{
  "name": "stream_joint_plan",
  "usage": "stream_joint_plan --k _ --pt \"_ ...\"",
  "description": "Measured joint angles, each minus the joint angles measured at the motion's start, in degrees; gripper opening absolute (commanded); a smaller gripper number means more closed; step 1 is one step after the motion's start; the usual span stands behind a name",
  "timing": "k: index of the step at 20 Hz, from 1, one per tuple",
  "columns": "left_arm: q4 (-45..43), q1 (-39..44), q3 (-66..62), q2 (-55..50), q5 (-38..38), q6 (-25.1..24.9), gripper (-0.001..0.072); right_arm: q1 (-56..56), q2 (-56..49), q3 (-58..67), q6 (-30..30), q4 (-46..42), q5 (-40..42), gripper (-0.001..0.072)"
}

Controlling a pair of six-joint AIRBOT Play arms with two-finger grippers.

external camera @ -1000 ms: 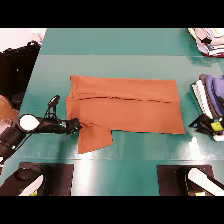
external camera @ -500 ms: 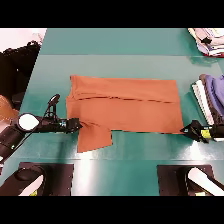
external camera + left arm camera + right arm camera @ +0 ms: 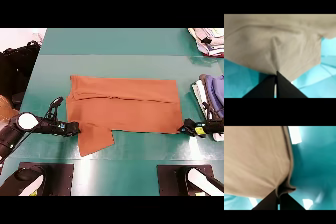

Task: Fold the shirts.

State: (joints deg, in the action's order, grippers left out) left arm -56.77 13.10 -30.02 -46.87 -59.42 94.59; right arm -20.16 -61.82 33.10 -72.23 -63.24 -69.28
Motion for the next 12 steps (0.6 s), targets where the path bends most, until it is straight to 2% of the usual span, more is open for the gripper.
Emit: stream_joint_plan --k 3,8,12 --pt "-2.1 2.7 -1.2 0.0 -3.2 0.8 0.0020 0.2 4.6 3.7 0.3 -3.9 -5.2 0.0014" --pt "-6.6 12.9 -6.6 0.0 -5.7 7.2 0.0022 0.4 13.6 8.5 0.4 -12.0 -13.1 0.0013" --pt "-12.3 16.4 -13.7 0.0 -5.7 10.5 0.0023 1.5 15.7 12.9 -0.6 -14.6 -15.4 0.0013"
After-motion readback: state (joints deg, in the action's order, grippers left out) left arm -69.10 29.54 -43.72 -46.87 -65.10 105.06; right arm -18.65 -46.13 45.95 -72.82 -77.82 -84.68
